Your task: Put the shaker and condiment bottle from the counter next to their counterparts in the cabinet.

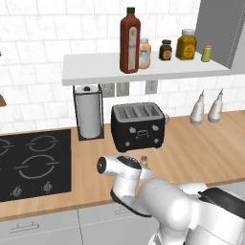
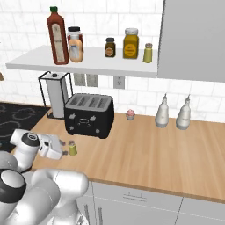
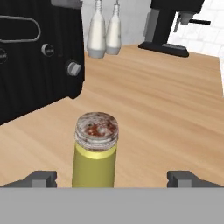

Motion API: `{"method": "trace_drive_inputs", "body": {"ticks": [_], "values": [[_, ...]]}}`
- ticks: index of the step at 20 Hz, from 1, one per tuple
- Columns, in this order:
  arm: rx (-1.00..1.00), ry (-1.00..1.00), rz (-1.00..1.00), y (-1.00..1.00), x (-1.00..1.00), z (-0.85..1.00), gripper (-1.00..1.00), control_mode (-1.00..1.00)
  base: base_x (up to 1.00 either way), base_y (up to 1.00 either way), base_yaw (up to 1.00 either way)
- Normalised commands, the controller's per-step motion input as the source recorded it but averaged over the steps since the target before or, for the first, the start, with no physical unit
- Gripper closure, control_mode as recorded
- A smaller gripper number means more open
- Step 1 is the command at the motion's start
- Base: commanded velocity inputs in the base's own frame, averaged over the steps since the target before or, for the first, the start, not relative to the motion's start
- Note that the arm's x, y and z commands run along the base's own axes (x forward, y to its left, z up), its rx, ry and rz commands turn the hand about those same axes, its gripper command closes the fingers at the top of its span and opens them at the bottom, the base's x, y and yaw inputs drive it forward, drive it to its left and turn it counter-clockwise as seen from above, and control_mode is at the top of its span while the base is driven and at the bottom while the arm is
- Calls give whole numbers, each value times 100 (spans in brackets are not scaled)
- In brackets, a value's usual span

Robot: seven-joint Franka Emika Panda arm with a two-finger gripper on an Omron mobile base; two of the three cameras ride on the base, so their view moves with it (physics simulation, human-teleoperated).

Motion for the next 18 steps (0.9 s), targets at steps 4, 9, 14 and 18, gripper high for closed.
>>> {"method": "trace_drive_inputs", "body": {"ticks": [4, 9, 14, 18], "values": [[0, 0, -1, 21, 6, -13, -100, -100, 0, 0, 0], [0, 0, 0, 0, 18, -7, -100, -100, 0, 0, 0], [0, 0, 0, 0, 3, 0, -100, -100, 0, 0, 0], [0, 0, 0, -2, 0, 0, -100, -100, 0, 0, 0]]}}
